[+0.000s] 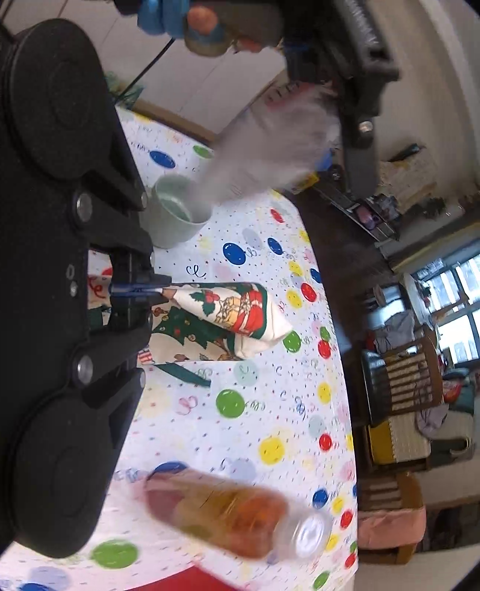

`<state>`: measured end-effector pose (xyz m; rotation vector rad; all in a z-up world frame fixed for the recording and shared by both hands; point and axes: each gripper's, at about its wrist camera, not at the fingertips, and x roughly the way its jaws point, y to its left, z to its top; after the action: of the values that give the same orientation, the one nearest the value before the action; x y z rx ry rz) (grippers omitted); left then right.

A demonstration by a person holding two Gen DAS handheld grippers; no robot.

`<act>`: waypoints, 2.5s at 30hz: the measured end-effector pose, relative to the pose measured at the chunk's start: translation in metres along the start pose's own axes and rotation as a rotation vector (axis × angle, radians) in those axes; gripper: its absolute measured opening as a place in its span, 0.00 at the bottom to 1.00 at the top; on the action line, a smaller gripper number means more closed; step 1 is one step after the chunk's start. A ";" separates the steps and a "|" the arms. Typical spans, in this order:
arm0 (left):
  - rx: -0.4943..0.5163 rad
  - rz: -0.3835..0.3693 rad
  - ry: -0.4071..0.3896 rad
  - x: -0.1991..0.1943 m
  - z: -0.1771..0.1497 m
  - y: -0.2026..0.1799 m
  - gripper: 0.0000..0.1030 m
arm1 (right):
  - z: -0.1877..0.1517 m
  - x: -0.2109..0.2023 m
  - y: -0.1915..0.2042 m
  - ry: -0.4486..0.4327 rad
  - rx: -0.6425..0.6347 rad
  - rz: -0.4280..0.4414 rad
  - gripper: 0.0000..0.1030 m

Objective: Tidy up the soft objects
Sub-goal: 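Lift and carry the white bag and Christmas paper with both grippers toward the red box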

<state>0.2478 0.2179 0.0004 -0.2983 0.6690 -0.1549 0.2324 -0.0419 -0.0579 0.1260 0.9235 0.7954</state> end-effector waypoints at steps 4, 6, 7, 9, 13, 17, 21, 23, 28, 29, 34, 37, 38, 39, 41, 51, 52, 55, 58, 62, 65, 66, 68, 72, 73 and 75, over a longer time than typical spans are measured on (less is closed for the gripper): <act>-0.012 -0.018 0.059 0.013 -0.019 0.000 0.75 | -0.014 -0.024 -0.007 -0.030 0.027 -0.024 0.01; -0.023 -0.036 0.090 0.019 -0.030 0.000 0.74 | -0.020 -0.038 -0.012 -0.048 0.051 -0.034 0.01; -0.021 -0.039 0.101 0.021 -0.034 -0.002 0.74 | -0.022 -0.045 -0.014 -0.058 0.062 -0.042 0.01; -0.014 -0.047 0.116 0.023 -0.041 -0.008 0.73 | -0.029 -0.061 -0.021 -0.082 0.087 -0.052 0.01; -0.003 -0.073 0.136 0.025 -0.048 -0.020 0.73 | -0.039 -0.089 -0.036 -0.127 0.140 -0.095 0.01; 0.004 -0.096 0.137 0.023 -0.045 -0.034 0.73 | -0.044 -0.114 -0.052 -0.158 0.189 -0.126 0.01; 0.028 -0.129 0.126 0.020 -0.036 -0.056 0.73 | -0.044 -0.138 -0.064 -0.168 0.211 -0.149 0.01; 0.048 -0.146 0.121 0.019 -0.031 -0.070 0.73 | -0.043 -0.150 -0.071 -0.171 0.210 -0.167 0.01; 0.088 -0.182 0.107 0.020 -0.017 -0.106 0.73 | -0.035 -0.183 -0.087 -0.197 0.209 -0.191 0.01; 0.097 -0.191 0.104 0.021 -0.014 -0.114 0.73 | -0.033 -0.189 -0.090 -0.205 0.207 -0.197 0.01; 0.141 -0.217 0.084 0.030 0.003 -0.155 0.73 | -0.021 -0.227 -0.113 -0.256 0.199 -0.227 0.01; 0.160 -0.229 0.078 0.041 0.013 -0.179 0.73 | -0.010 -0.247 -0.130 -0.300 0.193 -0.243 0.01; 0.169 -0.231 0.078 0.045 0.017 -0.187 0.73 | -0.007 -0.253 -0.137 -0.316 0.193 -0.249 0.01; 0.180 -0.232 0.079 0.050 0.020 -0.195 0.73 | -0.003 -0.257 -0.143 -0.331 0.196 -0.253 0.01; 0.199 -0.230 0.076 0.060 0.027 -0.212 0.73 | 0.006 -0.265 -0.157 -0.354 0.192 -0.264 0.01; 0.255 -0.239 0.087 0.121 0.049 -0.291 0.73 | 0.038 -0.276 -0.223 -0.317 0.147 -0.385 0.01; 0.261 -0.239 0.089 0.128 0.049 -0.299 0.73 | 0.039 -0.276 -0.228 -0.312 0.145 -0.400 0.01; 0.266 -0.247 0.098 0.148 0.051 -0.317 0.73 | 0.046 -0.275 -0.249 -0.294 0.140 -0.442 0.01; 0.276 -0.251 0.105 0.167 0.053 -0.335 0.73 | 0.052 -0.268 -0.268 -0.270 0.114 -0.480 0.01; 0.272 -0.259 0.114 0.195 0.052 -0.351 0.73 | 0.061 -0.255 -0.290 -0.235 0.101 -0.486 0.01; 0.240 -0.266 0.134 0.220 0.046 -0.357 0.73 | 0.062 -0.236 -0.303 -0.179 0.069 -0.500 0.01; 0.233 -0.267 0.140 0.228 0.044 -0.359 0.73 | 0.061 -0.229 -0.306 -0.160 0.060 -0.508 0.01; 0.216 -0.269 0.152 0.243 0.039 -0.361 0.73 | 0.058 -0.213 -0.315 -0.122 0.048 -0.515 0.01; 0.190 -0.283 0.155 0.264 0.031 -0.363 0.73 | 0.053 -0.190 -0.331 -0.072 0.056 -0.498 0.01; 0.183 -0.290 0.150 0.268 0.029 -0.364 0.73 | 0.051 -0.186 -0.335 -0.068 0.059 -0.490 0.01; 0.177 -0.302 0.136 0.274 0.025 -0.367 0.73 | 0.049 -0.178 -0.341 -0.059 0.079 -0.460 0.01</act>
<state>0.4594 -0.1883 -0.0237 -0.2181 0.7375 -0.5244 0.3983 -0.3920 -0.0528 0.0031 0.8839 0.3280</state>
